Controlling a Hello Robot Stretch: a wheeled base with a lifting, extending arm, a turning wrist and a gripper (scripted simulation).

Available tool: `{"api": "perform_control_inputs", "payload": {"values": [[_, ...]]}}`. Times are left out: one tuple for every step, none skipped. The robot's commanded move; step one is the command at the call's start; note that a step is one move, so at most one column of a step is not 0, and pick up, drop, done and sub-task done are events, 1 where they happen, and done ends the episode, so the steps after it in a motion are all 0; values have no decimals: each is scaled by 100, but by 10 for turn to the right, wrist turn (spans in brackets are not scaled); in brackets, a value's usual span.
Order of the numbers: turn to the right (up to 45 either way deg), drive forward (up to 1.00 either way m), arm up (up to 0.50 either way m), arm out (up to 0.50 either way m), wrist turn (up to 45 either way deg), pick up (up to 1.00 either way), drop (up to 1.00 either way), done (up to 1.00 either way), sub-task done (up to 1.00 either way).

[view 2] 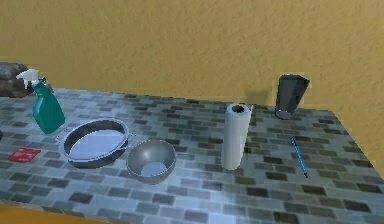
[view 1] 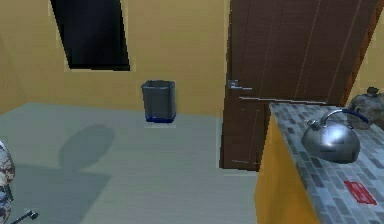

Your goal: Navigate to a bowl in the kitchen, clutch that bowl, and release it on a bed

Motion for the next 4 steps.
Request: {"api": "perform_control_inputs", "payload": {"values": [[0, 0, 38, 0, 0, 0, 0, 0, 0], [0, 0, 0, 6, 0, 0, 0, 0, 0], [0, 0, 0, 0, 450, 0, 0, 0, 0], [0, 0, 0, 0, 450, 0, 0, 0, 0]]}}
